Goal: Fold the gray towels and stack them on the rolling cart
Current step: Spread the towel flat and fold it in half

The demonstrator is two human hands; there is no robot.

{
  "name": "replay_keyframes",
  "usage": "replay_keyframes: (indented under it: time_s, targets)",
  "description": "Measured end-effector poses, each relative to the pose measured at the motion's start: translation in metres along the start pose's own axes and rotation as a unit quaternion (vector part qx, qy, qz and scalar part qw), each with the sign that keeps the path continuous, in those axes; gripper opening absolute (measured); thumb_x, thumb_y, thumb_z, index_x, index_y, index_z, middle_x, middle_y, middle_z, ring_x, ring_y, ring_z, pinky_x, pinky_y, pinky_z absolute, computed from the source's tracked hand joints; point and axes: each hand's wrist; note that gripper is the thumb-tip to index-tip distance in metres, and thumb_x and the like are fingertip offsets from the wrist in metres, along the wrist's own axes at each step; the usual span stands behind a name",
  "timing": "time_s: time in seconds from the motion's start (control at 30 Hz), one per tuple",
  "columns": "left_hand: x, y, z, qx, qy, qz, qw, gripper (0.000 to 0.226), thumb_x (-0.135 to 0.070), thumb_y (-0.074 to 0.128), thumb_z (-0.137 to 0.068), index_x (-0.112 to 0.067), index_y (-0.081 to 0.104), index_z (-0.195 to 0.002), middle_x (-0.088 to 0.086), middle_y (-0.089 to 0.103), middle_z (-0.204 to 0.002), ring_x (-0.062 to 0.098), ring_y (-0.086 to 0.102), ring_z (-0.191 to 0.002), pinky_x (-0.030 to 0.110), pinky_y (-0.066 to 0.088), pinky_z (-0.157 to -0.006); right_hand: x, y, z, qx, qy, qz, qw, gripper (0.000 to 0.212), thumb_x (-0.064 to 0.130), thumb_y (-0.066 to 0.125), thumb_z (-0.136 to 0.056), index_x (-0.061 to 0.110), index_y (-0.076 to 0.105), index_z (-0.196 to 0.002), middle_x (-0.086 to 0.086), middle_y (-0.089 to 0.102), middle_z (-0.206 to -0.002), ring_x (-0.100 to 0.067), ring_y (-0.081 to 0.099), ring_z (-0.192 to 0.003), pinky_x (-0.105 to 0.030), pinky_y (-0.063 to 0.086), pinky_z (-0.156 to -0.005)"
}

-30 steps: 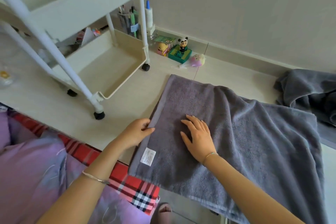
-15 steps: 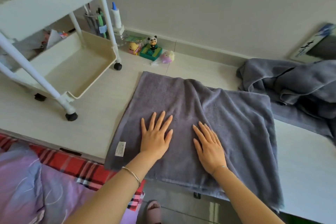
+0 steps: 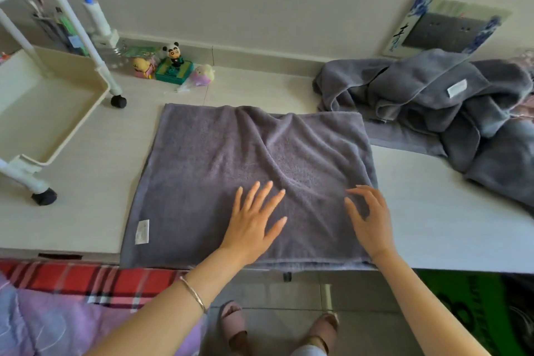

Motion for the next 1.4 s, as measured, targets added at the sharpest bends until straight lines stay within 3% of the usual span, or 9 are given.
replay_keyframes:
  time_s: [0.13,0.27,0.4,0.7,0.8,0.93,1.07,1.17,1.4]
  targets:
    - [-0.024,0.02,0.007,0.055,0.099,0.0,0.994,0.068,-0.07,0.02,-0.089,-0.034,0.029,-0.145,-0.002,0.017,-0.157,0.02,0.008,-0.146,0.044,-0.005,-0.118,-0.024,-0.016,0.02,-0.039,0.118,0.056,0.991,0.033,0.032,0.065,-0.086,0.017,0.057,-0.115,-0.006,0.055,-0.12,-0.026,0.052,-0.107,-0.045,0.046,-0.093]
    - [-0.028,0.036,0.011,-0.016,0.19,0.032,0.981,0.042,-0.061,0.048,-0.083,-0.028,0.055,-0.108,-0.003,0.052,-0.117,0.014,0.043,-0.112,0.028,0.027,-0.105,-0.032,-0.027,0.037,-0.03,0.184,0.006,0.982,0.023,0.033,0.063,-0.087,0.018,0.057,-0.103,-0.005,0.06,-0.096,-0.023,0.055,-0.085,-0.03,0.046,-0.069]
    - [-0.028,0.037,0.01,-0.028,0.219,0.031,0.975,0.027,-0.053,0.05,-0.085,-0.029,0.052,-0.095,-0.01,0.051,-0.095,0.01,0.046,-0.09,0.024,0.034,-0.081,-0.028,-0.032,0.042,-0.008,0.164,-0.024,0.986,0.018,0.03,0.062,-0.088,0.015,0.058,-0.096,0.001,0.059,-0.08,-0.015,0.055,-0.072,-0.015,0.04,-0.059]
    - [-0.028,0.033,0.012,-0.09,0.319,-0.003,0.944,0.012,-0.037,0.047,-0.092,-0.026,0.046,-0.092,-0.008,0.055,-0.08,0.009,0.046,-0.073,0.022,0.039,-0.066,-0.011,-0.039,0.039,-0.072,0.157,-0.013,0.985,0.018,0.033,0.059,-0.09,0.019,0.048,-0.088,-0.001,0.053,-0.066,-0.02,0.052,-0.059,-0.028,0.041,-0.052]
    - [-0.024,0.037,0.013,-0.05,0.325,-0.054,0.943,0.014,-0.043,0.045,-0.086,-0.03,0.045,-0.09,-0.01,0.053,-0.08,0.007,0.041,-0.076,0.022,0.043,-0.066,-0.01,-0.032,0.044,0.006,0.131,0.028,0.991,0.02,0.038,0.059,-0.089,0.02,0.054,-0.085,0.005,0.052,-0.062,-0.016,0.051,-0.057,-0.027,0.041,-0.053]
    - [-0.029,0.023,0.007,-0.047,0.294,0.045,0.953,0.023,-0.047,0.051,-0.09,-0.024,0.056,-0.086,-0.008,0.055,-0.083,0.009,0.045,-0.08,0.023,0.038,-0.073,-0.014,-0.027,0.041,0.077,0.154,0.016,0.985,0.042,0.044,0.05,-0.093,0.013,0.068,-0.071,-0.001,0.063,-0.061,-0.019,0.058,-0.058,-0.028,0.042,-0.054]
    - [-0.03,0.009,-0.014,-0.14,0.081,0.128,0.978,0.038,-0.041,0.037,-0.095,-0.017,0.056,-0.118,-0.001,0.061,-0.115,0.015,0.051,-0.108,0.035,0.038,-0.096,-0.029,-0.03,0.031,0.017,0.228,-0.043,0.973,0.019,0.03,0.068,-0.084,0.011,0.068,-0.084,-0.003,0.067,-0.082,-0.021,0.062,-0.078,-0.027,0.043,-0.069]
    - [-0.02,0.018,-0.023,-0.083,-0.056,0.083,0.992,0.07,-0.055,0.016,-0.093,-0.011,0.036,-0.143,0.008,0.039,-0.148,0.025,0.029,-0.139,0.038,0.014,-0.117,-0.032,-0.023,0.029,0.029,0.244,-0.032,0.969,0.021,0.028,0.073,-0.08,0.015,0.065,-0.094,0.0,0.063,-0.086,-0.019,0.059,-0.081,-0.026,0.042,-0.072]
    - [-0.012,0.032,-0.018,-0.041,-0.079,-0.004,0.996,0.084,-0.063,-0.006,-0.09,-0.012,0.029,-0.147,0.005,0.026,-0.155,0.023,0.019,-0.145,0.04,0.006,-0.119,-0.033,-0.026,0.018,0.083,0.248,0.017,0.965,0.01,0.021,0.067,-0.084,0.012,0.069,-0.08,-0.006,0.066,-0.08,-0.024,0.061,-0.08,-0.031,0.048,-0.073]
Point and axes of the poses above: each hand's wrist, its own z-axis away from the middle knuckle, its own y-axis out of the palm, x = y × z
